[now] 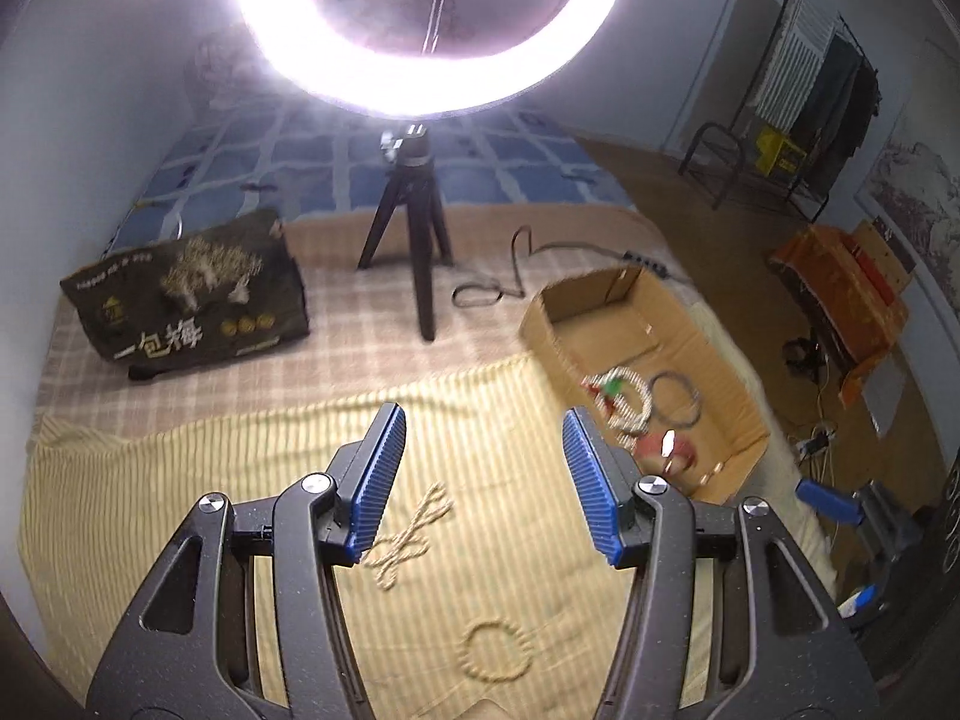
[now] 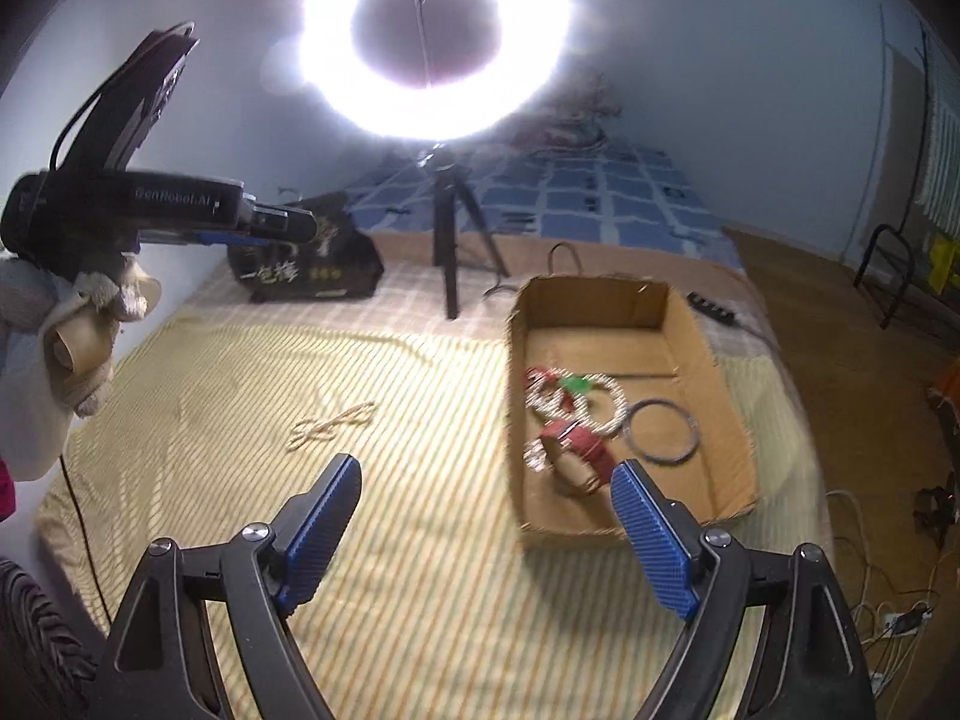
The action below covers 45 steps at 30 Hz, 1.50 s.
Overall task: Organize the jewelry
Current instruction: 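Move the left tool to the pearl necklace while the right tool approaches the beaded bracelet, then close the left gripper on the pearl necklace while the right gripper grasps the beaded bracelet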
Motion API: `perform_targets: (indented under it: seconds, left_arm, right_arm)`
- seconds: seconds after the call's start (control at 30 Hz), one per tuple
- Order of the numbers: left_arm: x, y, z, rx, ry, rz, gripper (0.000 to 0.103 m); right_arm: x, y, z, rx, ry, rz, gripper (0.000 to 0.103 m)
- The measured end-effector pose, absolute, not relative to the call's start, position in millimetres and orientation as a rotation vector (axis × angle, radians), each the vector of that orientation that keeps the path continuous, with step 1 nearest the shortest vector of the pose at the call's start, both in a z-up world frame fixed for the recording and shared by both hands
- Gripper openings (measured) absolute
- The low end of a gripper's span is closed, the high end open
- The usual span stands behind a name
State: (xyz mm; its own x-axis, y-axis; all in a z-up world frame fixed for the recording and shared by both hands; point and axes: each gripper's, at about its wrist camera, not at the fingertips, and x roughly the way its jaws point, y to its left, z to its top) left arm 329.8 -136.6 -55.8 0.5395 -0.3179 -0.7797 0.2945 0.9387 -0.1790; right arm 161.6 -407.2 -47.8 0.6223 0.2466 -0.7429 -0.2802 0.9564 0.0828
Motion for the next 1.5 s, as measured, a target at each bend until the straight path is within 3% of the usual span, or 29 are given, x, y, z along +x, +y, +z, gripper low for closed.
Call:
perform_targets:
  seconds: [0.37,0.53,0.9,1.07,1.17,1.5]
  left_arm:
    - [322,-115,-121,0.039,1.072,-0.400,0.056]
    - [323,-113,-155,0.013,1.157,-0.421,0.056]
    - [342,-103,-193,-0.031,1.226,-0.405,0.056]
    - [348,-106,-202,-0.022,1.241,-0.401,0.056]
    - [350,-111,-206,-0.002,1.246,-0.399,0.045]
    - [350,-124,-222,0.077,1.263,-0.423,0.042]
  right_arm:
    - [158,-366,-85,-0.009,0.996,0.407,0.082]
    - [157,-349,-103,-0.010,1.064,0.446,0.071]
    - [160,-334,-135,0.022,1.165,0.492,0.058]
    - [162,-327,-149,0.014,1.204,0.489,0.045]
    - [165,-327,-155,0.045,1.220,0.483,0.040]
    - [168,-318,-168,0.060,1.246,0.497,0.038]
